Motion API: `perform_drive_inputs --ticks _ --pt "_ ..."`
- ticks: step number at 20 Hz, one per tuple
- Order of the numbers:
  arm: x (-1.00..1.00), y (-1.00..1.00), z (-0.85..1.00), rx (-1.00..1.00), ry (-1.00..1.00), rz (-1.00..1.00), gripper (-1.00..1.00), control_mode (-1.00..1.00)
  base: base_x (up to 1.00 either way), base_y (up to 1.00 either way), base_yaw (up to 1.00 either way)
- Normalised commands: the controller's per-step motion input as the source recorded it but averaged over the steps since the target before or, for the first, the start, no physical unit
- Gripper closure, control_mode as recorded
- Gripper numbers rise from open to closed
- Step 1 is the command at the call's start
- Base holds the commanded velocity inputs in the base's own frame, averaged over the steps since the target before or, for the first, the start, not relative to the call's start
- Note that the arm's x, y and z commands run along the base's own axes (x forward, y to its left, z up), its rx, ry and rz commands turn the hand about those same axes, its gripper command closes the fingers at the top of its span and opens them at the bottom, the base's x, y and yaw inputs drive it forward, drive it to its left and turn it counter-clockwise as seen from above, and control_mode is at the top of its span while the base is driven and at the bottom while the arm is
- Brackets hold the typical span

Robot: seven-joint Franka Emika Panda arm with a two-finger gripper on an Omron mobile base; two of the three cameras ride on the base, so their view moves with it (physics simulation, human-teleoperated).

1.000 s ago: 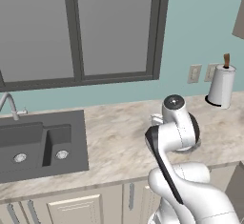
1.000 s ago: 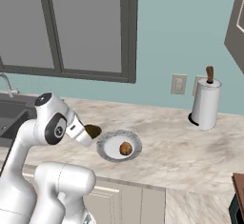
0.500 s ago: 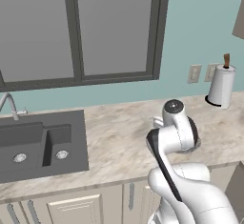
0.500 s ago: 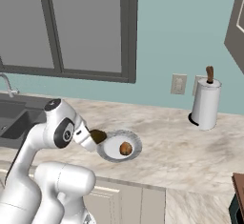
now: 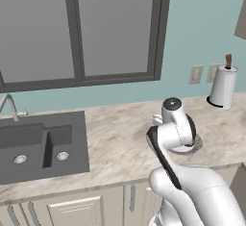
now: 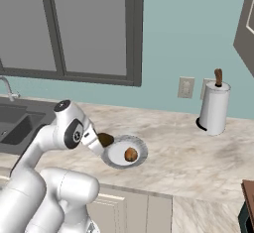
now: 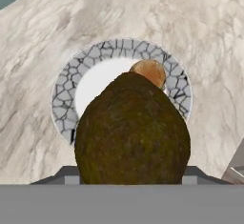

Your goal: Pick the avocado and bread from the counter and place them on the plate. Then pick the jam from the cabinet and place it next to the plate. Lastly close the cabinet door.

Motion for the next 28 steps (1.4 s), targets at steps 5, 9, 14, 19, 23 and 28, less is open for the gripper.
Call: perform_drive_inputs --ticks 5,9,14,19,23,28 --pt "0.22 -0.01 -0.33 0.01 0.01 -0.01 1.0 -1.0 0.0 0.0 0.0" --pt "0.01 -0.16 -0.46 0.0 0.01 -0.01 1.0 -1.0 0.0 0.0 0.0" --pt "0.0 -0.23 -0.43 0.0 0.0 -0.01 1.0 -1.0 0.0 0.0 0.0" --pt "0.06 -0.04 -0.4 0.0 0.0 0.0 1.0 -1.0 0.0 0.0 0.0" --pt "0.03 0.0 -0.45 0.0 0.0 0.0 1.0 -1.0 0.0 0.0 0.0" --pt "0.03 0.0 -0.38 0.0 0.0 0.0 1.0 -1.0 0.0 0.0 0.0"
